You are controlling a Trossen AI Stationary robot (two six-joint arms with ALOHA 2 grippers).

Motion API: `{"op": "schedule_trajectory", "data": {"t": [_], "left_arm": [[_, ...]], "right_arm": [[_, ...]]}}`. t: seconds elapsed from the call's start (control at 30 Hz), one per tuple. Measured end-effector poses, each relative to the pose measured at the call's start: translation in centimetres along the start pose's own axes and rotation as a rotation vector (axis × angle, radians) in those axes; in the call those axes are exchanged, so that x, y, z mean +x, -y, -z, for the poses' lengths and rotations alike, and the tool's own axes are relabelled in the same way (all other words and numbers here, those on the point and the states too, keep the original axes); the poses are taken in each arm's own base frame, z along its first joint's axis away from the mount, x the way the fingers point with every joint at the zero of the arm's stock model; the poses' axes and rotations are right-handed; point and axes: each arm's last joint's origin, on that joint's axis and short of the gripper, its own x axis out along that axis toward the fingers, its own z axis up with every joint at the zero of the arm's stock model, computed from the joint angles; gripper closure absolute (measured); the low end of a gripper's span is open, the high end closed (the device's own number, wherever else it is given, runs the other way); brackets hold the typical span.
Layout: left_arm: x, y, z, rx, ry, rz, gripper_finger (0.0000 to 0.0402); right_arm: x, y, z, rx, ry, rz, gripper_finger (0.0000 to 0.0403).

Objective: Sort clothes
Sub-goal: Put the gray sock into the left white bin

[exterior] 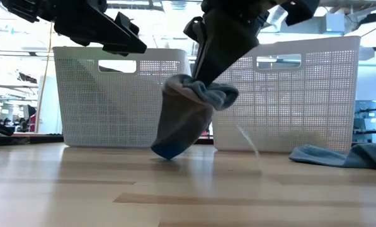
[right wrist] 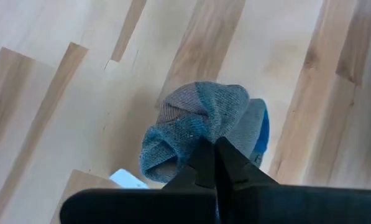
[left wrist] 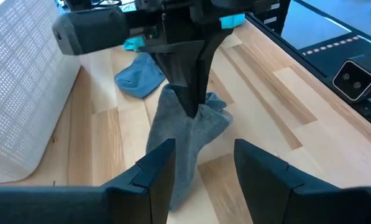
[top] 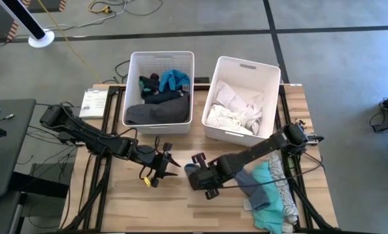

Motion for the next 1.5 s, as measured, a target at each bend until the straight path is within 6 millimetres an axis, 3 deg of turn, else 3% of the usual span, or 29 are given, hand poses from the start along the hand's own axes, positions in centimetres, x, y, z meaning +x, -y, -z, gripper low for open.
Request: {"op": "schedule_trajectory", "data": {"t": [0.57,1.1,1.5], "left_arm": [[0.0,0.0,0.0,-0.006,0.001,0.0,0.0242],[0.0,-0.1,0.4,0.113,-0.054,-0.057,0.0242],[0.0,-0.3,0.3,0.158,-0.057,-0.109,0.0242]], "right_arm": [[-2.1,1.6,-2.0,-0.027,0.068,0.018,0.04],[-4.7,6.0,-4.2,0.029,0.178,0.078,0.04],[-6.5,6.4,-4.9,0.006,0.179,0.107,0.04]]}}
